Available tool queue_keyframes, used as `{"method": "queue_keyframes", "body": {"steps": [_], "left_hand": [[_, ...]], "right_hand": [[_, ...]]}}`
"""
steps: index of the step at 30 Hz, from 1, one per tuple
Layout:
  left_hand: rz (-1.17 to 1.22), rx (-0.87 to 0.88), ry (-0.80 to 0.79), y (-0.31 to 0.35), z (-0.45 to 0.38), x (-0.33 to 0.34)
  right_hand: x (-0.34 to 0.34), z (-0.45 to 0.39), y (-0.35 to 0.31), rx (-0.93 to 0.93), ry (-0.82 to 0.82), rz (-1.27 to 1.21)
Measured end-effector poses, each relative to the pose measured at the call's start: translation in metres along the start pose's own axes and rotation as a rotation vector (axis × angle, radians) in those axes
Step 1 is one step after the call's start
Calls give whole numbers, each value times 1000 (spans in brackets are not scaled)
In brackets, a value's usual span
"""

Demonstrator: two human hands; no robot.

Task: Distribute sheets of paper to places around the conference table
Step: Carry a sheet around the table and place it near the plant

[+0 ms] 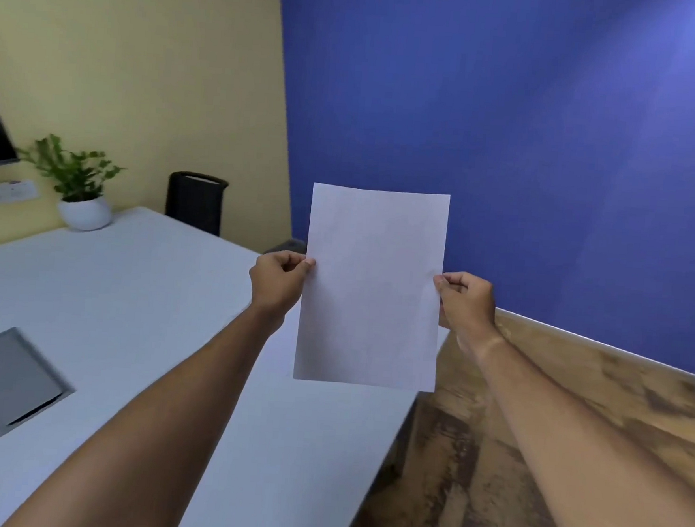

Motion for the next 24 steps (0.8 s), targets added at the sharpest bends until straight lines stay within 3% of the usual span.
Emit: {"method": "queue_keyframes", "body": {"steps": [7,13,24], "left_hand": [[-15,42,-108,28,-6,145],[9,45,-147,52,-24,259],[-13,-6,-166,57,-87,384]], "right_hand": [[-110,-68,27,-49,143,79],[-185,-152,48,-64,171,100],[-221,-270,115,-26,176,95]]}}
Point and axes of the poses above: each hand's wrist, its own z-axis away from the middle knuckle, its own x-axis out of the palm, y = z × x, the point moved 3 cm from there along -z, towards the middle knuckle, and after that the axes turned 11 degrees about -x, right-handed, at the moved point
